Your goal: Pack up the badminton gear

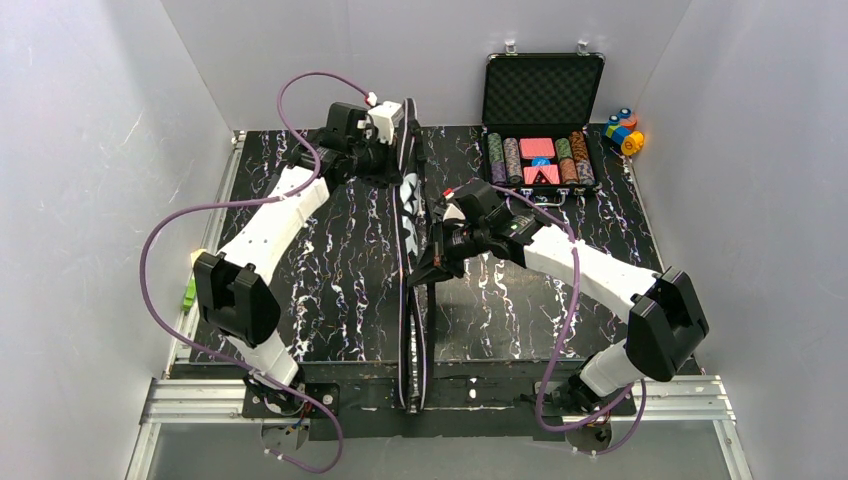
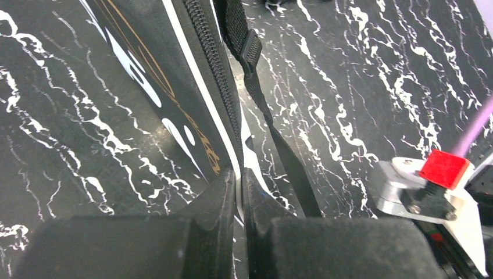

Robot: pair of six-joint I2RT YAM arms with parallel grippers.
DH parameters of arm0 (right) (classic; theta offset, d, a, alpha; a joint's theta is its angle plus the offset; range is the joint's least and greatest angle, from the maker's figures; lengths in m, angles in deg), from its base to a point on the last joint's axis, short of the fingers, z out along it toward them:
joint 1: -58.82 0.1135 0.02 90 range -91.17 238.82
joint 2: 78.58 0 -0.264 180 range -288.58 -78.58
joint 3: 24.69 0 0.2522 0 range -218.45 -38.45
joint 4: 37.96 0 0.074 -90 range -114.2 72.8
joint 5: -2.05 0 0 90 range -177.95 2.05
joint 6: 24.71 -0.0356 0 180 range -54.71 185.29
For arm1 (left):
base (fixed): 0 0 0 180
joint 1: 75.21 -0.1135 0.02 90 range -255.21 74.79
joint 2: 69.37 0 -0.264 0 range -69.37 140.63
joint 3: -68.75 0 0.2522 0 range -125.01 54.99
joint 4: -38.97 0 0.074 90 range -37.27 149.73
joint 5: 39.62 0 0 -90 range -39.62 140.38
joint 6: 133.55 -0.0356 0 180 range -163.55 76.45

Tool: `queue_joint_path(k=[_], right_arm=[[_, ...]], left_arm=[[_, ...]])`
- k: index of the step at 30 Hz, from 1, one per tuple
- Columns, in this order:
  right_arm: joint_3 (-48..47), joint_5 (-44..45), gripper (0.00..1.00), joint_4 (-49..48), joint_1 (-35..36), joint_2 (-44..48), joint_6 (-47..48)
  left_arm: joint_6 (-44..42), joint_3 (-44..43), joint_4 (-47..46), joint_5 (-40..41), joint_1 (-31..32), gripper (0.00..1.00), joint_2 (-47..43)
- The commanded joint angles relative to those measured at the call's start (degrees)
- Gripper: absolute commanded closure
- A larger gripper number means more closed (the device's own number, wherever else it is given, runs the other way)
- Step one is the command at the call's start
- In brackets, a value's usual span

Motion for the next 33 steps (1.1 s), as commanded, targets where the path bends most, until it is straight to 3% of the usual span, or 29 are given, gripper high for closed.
queue_joint_path(k=[1, 14, 15, 18, 21, 27, 31, 33], right_arm=[[-1.6, -8.4, 0.99, 6.2, 1.5, 1.4, 3.9], [-0.3, -3.8, 0.99, 20.3, 1.4, 1.6, 16.3], [-1.2, -2.6, 0.99, 22.1, 1.4, 1.2, 17.8], [-3.2, 1.0, 0.99, 25.4, 1.4, 1.3, 20.7], [-4.4, 3.1, 0.99, 28.0, 1.4, 1.4, 22.7], [-4.5, 4.7, 0.99, 28.5, 2.0, 2.6, 22.4], [-7.3, 7.5, 0.99, 30.7, 3.3, 2.8, 23.1], [-9.4, 8.7, 0.99, 32.0, 3.9, 2.3, 23.4]], left_arm=[[-1.4, -3.1, -6.7, 4.3, -2.5, 1.0, 0.7], [-3.3, 4.7, -5.8, 2.6, -4.0, 1.0, -2.3], [-3.3, 5.3, -5.1, 2.1, -4.0, 0.92, -2.7], [-6.5, 6.1, -2.0, 1.3, -4.2, 0.54, -4.0], [-9.8, 7.8, -0.7, -0.5, -5.0, 0.38, -7.4], [-22.7, 10.2, 1.5, -16.8, -7.3, 0.36, -19.4], [-37.8, 10.2, 11.4, -28.4, -7.4, 0.36, -23.5], [-45.8, 12.0, 14.0, -30.8, -6.5, 0.27, -26.1]])
